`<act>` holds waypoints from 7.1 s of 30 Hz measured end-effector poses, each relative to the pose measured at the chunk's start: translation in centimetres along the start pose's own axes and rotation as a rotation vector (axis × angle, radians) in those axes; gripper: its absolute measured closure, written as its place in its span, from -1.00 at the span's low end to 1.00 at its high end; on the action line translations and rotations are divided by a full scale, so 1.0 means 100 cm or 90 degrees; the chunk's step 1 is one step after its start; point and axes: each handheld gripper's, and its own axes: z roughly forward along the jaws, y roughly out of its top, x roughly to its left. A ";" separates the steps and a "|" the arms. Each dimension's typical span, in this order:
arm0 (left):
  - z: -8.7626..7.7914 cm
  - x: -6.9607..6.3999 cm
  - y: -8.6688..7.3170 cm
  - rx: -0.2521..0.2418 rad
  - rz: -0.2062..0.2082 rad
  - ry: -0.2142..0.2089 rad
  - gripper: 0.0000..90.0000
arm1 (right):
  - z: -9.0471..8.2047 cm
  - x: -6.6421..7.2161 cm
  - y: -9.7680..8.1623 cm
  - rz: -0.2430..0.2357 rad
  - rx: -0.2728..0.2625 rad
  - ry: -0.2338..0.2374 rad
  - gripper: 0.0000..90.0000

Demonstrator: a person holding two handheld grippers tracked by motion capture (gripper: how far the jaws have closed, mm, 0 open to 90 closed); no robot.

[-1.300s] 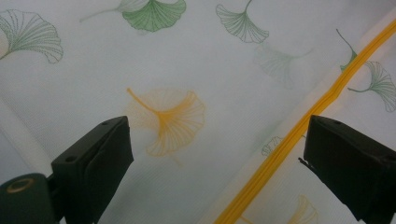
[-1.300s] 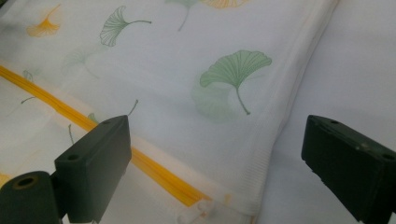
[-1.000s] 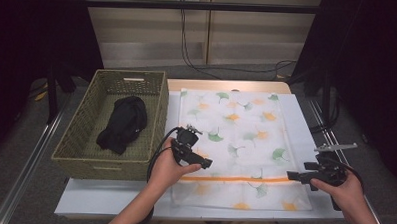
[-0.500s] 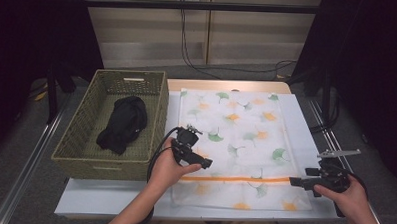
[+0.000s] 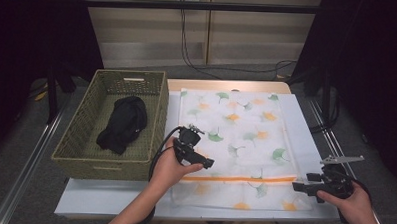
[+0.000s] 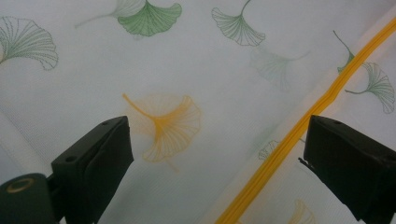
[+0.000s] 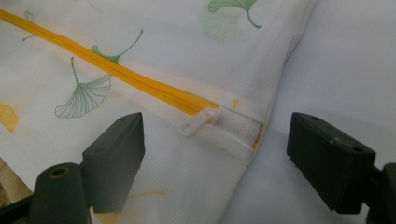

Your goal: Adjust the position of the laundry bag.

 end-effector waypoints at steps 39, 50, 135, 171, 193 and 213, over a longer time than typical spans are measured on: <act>0.002 -0.004 0.001 0.000 0.004 0.005 -0.83 | 0.004 0.018 -0.004 -0.063 0.046 -0.123 0.81; 0.002 -0.002 0.000 -0.008 -0.007 0.006 -0.83 | 0.001 0.007 -0.006 -0.014 0.011 -0.041 0.92; 0.057 -0.070 0.045 -0.021 0.020 -0.160 -0.74 | -0.003 0.015 0.033 0.024 -0.135 0.092 0.97; 0.100 -0.095 0.067 -0.054 -0.001 -0.290 -0.10 | -0.003 0.017 0.035 0.015 -0.139 0.097 0.97; 0.115 -0.097 0.070 -0.072 -0.047 -0.341 0.35 | -0.003 0.017 0.035 0.015 -0.142 0.096 0.96; 0.112 -0.100 0.072 -0.086 -0.020 -0.343 0.78 | -0.003 0.017 0.034 0.013 -0.139 0.095 0.96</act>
